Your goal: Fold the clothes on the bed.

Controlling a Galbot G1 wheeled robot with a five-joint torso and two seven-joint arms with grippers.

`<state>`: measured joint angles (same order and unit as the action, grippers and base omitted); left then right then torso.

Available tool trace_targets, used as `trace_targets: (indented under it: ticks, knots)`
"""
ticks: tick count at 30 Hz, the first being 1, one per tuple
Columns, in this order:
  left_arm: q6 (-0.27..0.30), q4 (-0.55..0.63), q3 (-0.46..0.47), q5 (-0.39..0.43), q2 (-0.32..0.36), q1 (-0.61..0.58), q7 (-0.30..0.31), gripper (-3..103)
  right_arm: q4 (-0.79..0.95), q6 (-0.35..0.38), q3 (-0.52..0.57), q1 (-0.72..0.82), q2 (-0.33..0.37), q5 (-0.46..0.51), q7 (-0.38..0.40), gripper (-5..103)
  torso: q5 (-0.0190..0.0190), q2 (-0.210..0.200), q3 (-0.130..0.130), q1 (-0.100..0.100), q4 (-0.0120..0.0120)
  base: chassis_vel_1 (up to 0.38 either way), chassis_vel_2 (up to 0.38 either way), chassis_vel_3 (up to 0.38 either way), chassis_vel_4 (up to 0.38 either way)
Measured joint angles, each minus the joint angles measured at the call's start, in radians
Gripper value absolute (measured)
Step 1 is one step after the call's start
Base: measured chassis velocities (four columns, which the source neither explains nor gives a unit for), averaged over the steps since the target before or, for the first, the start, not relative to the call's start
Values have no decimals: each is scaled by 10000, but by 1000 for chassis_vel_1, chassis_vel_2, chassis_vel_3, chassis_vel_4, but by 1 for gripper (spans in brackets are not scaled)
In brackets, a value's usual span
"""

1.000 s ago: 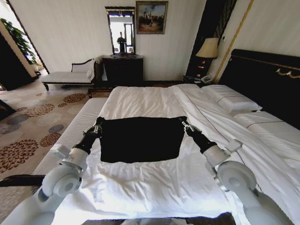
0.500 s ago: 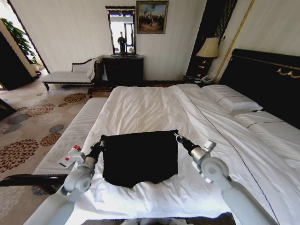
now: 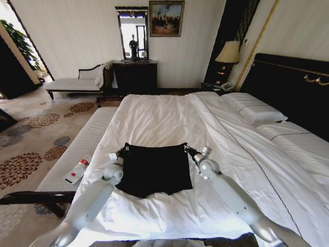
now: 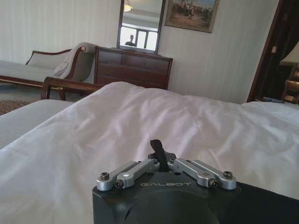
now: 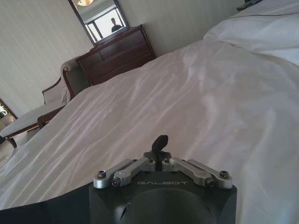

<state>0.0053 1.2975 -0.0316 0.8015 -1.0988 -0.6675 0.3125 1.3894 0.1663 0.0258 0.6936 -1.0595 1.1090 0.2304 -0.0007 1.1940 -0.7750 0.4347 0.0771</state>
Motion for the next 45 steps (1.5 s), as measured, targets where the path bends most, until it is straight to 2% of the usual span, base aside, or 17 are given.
trace_targets:
  ticks: [7, 11, 15, 16, 17, 18, 22, 27, 31, 32, 33, 38, 45]
  knots:
    - [-313, -1241, -403, 89, -289, 833, -203, 1, -1368, -402, 71, -519, -675, -542, -306, 1, 0, 1, 2, -4, -3, 0, 0, 0, 0]
    - [-658, -1461, -411, -67, -437, 854, -295, 1, -1411, -517, 262, -315, -722, -749, -478, 1, 0, 2, 3, -3, -1, 0, 0, 0, 0]
    - [-773, -1095, -253, -132, -347, 413, -443, 1, -970, -593, 400, 196, -586, -1111, -568, 1, -3, 3, 4, -4, 1, 0, 0, 0, 0]
    - [-834, -989, -178, -236, -298, 215, -505, 1, -841, -691, 426, 439, -550, -1428, -624, 1, 0, 4, 5, -6, 1, 0, 0, 0, 0]
    - [-989, -817, -64, -478, -222, -160, -622, 1, -718, -951, 431, 841, -496, -2256, -781, 1, 0, 4, 5, -8, -2, 0, 0, 0, 0]
    - [-989, -817, -64, -478, -222, -160, -622, 1, -718, -951, 431, 841, -496, -2256, -781, 1, 0, 4, 5, -8, -2, 0, 0, 0, 0]
    - [-1485, -329, 309, -1201, -110, -1247, -874, 1, -506, -1632, 416, 1749, -659, -4159, -959, 1, 1, 5, 5, -9, 0, 0, 0, 0, 0]
    - [-1747, 268, 715, -1749, -72, -2170, -941, 1, -233, -2007, 465, 2180, -754, -5021, -974, 1, -1, 5, 5, -8, -5, 0, 0, 0, 0]
    - [-1865, 531, 909, -1887, -52, -2514, -938, 1, -18, -2117, 579, 2469, -673, -5283, -988, 1, -1, 5, 6, -9, -3, 0, 0, 0, 0]
    - [-1925, 699, 1040, -1955, -23, -2752, -939, 1, 163, -2214, 706, 2725, -604, -5489, -1015, 1, -2, 5, 6, -9, -2, 0, 0, 0, 0]
    - [-2027, 1363, 1440, -1906, 180, -3416, -961, 1, 851, -2362, 1151, 3531, -484, -5739, -1054, 1, -2, 5, 4, -7, 0, 0, 0, 0, 0]
    - [-2112, 2097, 1661, -1932, 492, -4126, -1102, 1, 1272, -2589, 1441, 4323, -365, -6080, -1204, 1, -1, 6, 5, -8, -2, 0, 0, 0, 0]
    - [-2279, 2332, 1713, -2193, 668, -4535, -1122, 1, 1485, -2756, 1548, 4965, -464, -6316, -1324, 1, 0, 5, 3, -6, -1, 0, 0, 0, 0]
